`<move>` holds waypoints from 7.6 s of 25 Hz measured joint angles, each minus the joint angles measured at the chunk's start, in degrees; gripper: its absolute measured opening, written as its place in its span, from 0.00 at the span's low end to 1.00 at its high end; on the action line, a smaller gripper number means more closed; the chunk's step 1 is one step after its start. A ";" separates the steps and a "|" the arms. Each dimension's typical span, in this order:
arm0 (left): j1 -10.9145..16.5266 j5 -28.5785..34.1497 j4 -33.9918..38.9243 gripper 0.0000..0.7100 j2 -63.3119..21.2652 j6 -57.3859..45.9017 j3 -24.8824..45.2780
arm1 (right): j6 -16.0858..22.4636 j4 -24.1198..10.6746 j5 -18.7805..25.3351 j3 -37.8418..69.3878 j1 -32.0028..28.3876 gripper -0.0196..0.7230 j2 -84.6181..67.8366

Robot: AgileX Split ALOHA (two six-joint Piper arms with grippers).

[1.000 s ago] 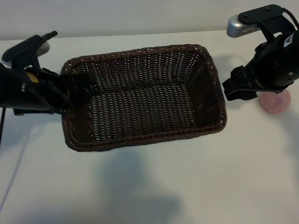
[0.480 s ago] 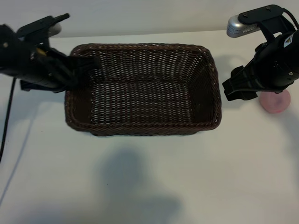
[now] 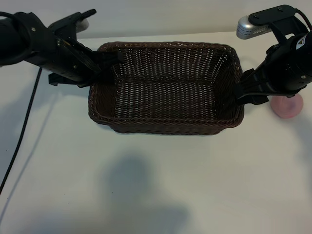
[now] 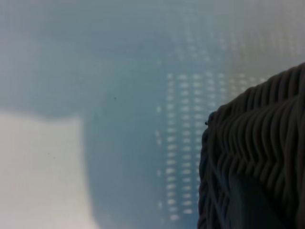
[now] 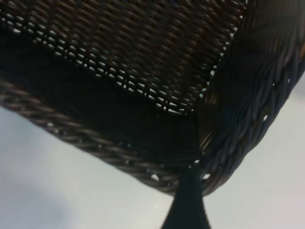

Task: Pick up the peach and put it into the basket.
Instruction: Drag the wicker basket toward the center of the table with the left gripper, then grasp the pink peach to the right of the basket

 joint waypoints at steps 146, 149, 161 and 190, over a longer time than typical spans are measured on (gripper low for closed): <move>3.67 33.85 28.64 0.83 -105.76 -1.72 39.88 | 11.60 -11.54 -5.12 -0.19 -7.76 0.78 7.16; 6.35 33.85 28.64 0.83 -105.76 -1.72 39.88 | 11.65 -11.59 -8.23 -0.19 -10.65 0.78 10.10; 7.38 33.85 28.64 0.83 -105.76 -1.72 39.88 | 11.87 -11.96 -16.24 -0.23 -14.57 0.78 18.77; 7.38 33.88 28.64 0.83 -105.76 -1.67 39.88 | 20.66 -21.91 -19.65 -0.35 -14.57 0.08 25.53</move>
